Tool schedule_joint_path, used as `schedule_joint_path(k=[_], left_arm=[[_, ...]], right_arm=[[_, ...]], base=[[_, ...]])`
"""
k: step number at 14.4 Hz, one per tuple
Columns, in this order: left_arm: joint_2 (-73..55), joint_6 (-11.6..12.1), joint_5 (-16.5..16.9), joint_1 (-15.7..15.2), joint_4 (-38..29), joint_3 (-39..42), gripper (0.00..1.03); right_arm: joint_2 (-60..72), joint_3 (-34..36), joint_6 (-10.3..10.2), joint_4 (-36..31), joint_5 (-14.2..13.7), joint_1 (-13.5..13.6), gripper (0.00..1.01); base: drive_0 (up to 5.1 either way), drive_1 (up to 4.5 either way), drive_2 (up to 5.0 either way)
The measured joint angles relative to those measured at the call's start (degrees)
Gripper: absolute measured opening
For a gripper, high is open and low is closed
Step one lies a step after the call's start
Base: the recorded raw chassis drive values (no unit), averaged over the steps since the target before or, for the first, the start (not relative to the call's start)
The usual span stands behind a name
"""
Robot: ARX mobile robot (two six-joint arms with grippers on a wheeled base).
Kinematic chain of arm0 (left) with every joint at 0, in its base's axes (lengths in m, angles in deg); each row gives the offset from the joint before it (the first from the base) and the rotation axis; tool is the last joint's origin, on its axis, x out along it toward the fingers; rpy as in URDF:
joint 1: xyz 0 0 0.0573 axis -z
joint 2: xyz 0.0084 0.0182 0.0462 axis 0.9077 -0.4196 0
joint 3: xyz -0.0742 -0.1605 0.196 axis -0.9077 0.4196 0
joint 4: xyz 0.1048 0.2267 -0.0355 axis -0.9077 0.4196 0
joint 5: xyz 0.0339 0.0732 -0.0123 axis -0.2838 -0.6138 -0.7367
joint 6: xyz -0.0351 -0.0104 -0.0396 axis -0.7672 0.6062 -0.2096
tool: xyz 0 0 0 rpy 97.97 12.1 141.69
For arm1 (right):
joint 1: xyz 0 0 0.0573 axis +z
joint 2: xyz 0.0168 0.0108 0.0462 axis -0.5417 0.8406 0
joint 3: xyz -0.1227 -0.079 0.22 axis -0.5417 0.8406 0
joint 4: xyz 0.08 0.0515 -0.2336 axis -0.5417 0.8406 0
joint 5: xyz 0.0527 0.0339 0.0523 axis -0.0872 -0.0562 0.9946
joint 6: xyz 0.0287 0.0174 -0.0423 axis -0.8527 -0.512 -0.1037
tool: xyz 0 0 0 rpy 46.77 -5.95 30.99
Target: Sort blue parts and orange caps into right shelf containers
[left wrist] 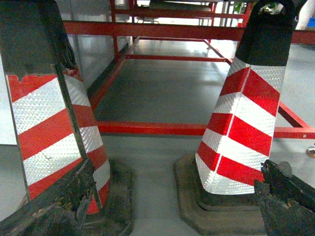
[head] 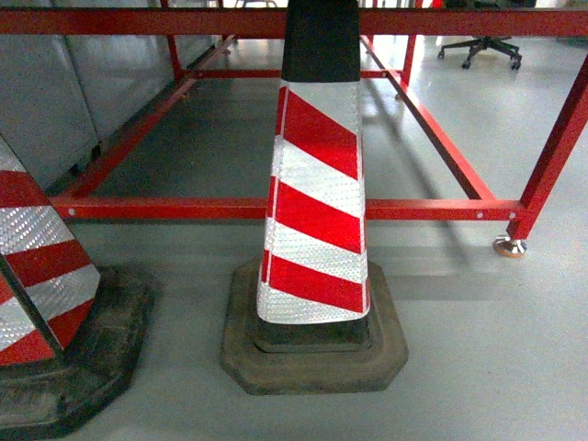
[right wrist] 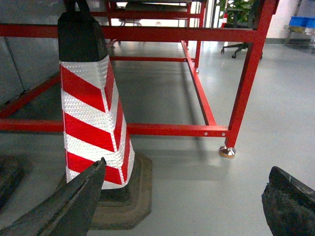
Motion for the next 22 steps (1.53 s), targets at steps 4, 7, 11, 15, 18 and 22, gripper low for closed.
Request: schedule_joint_path(k=[4,7,11,15,18,22], left_arm=[[0.0,0.0,0.0,0.0,0.0,0.0,0.98],[0.0,0.0,-0.02,0.0,0.0,0.0,0.98],[0.0,0.0,0.0,0.0,0.0,0.0,0.98],[0.0,0.0,0.0,0.0,0.0,0.0,0.98],[0.0,-0.02,-0.07,0.0,0.2,0.0,0.98],[0.0,0.04,0.02,0.0,0.15,0.0,0.98]], right_arm=[[0.0,0.0,0.0,0.0,-0.02,0.0,0.98],[0.0,0.0,0.0,0.0,-0.02,0.0,0.98],[0.0,0.0,0.0,0.0,-0.02,0.0,0.98],[0.0,0.0,0.0,0.0,0.0,0.0,0.98],[0.0,0.0,0.0,0.13,0.0,0.0,0.98],[0.0,0.0,0.04,0.07,0.02,0.0,0.98]], base=[[0.0,0.0,0.0],[0.0,0.0,0.0],[0.0,0.0,0.0],[0.0,0.0,0.0],[0.0,0.0,0.0],[0.0,0.0,0.0]])
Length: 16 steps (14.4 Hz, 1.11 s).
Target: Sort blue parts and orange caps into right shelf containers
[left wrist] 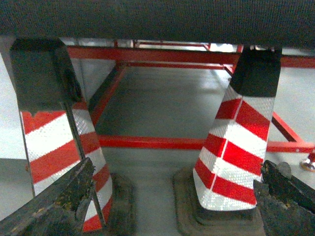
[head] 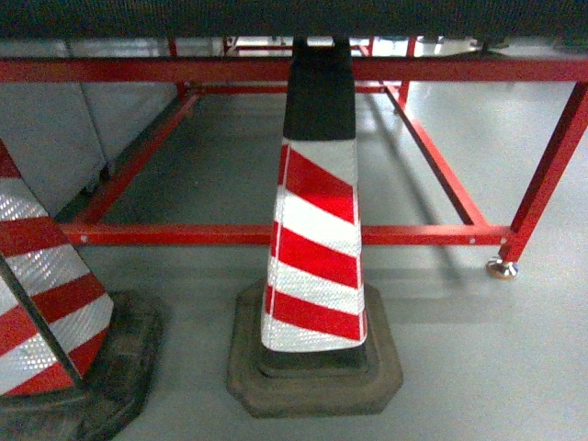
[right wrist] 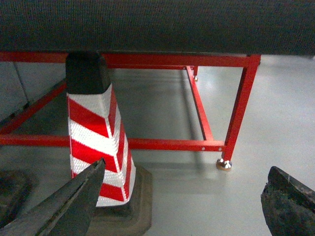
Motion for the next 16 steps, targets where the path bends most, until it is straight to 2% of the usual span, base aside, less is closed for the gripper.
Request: schedule_joint_path(k=[16], left_arm=[[0.0,0.55,-0.02,0.0,-0.13,0.0,0.98]], right_arm=[[0.0,0.0,-0.13,0.04,0.0,0.0,0.98]], base=[[0.0,0.0,0.0]])
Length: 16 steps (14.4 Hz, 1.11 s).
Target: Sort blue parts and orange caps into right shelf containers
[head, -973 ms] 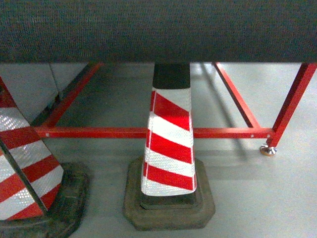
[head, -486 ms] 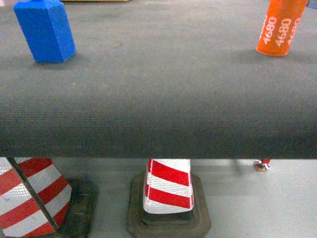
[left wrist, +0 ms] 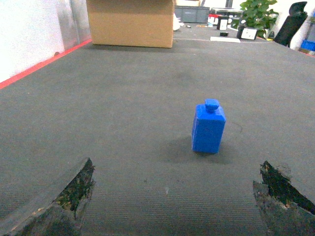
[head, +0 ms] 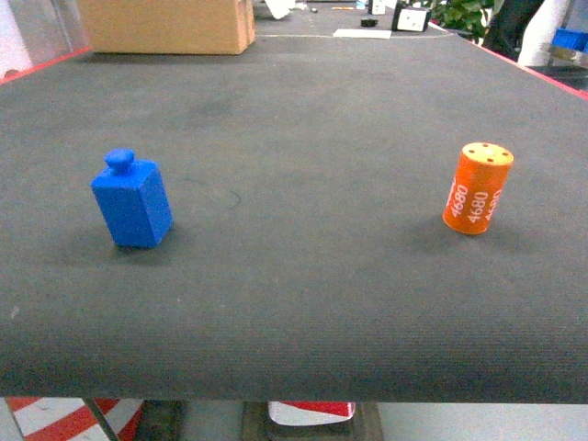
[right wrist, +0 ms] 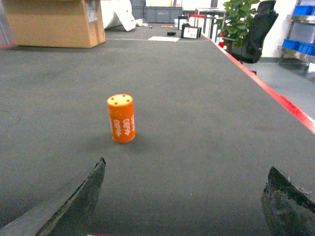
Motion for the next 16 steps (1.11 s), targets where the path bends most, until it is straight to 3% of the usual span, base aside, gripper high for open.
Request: schedule_joint_path(k=[16], left_arm=[[0.0,-0.02,-0.02,0.0,0.0,0.0,0.98]], right_arm=[[0.0,0.0,0.09,-0.02,0.0,0.0,0.98]], base=[[0.0,0.0,0.0]])
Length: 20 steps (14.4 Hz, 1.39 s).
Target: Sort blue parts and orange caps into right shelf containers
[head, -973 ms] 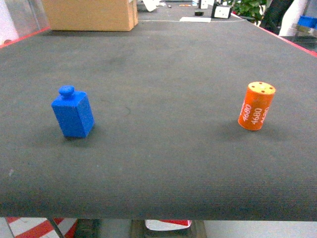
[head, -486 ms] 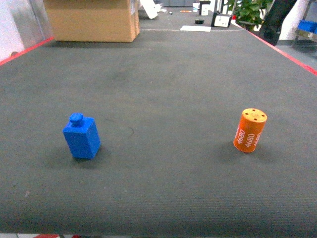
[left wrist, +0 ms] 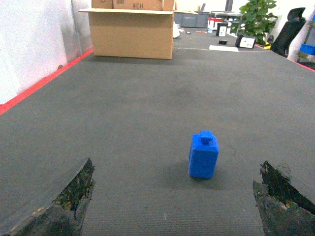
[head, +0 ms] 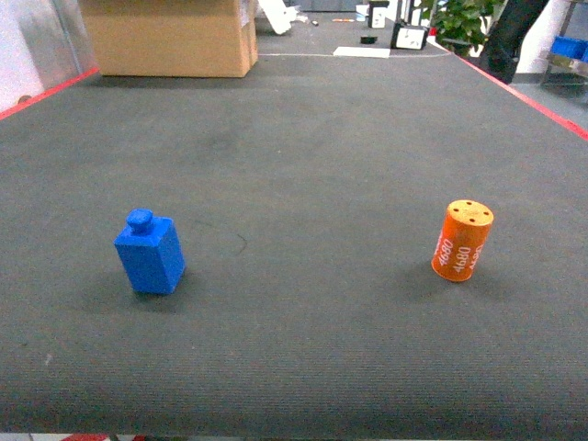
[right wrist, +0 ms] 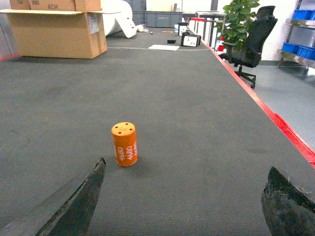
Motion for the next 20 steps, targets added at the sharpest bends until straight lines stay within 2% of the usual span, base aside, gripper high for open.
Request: schedule_joint_path(k=[19,20], left_arm=[[0.0,0.0,0.0,0.0,0.0,0.0,0.98],[-0.15,0.24,-0.94,0.28,0.46,-0.04,0.98]], right_arm=[[0.0,0.0,0.0,0.0,0.0,0.0,0.98],[0.0,0.0,0.0,0.0,0.0,0.0,0.98]], base=[[0.0,0.0,0.0],[0.0,0.0,0.0]])
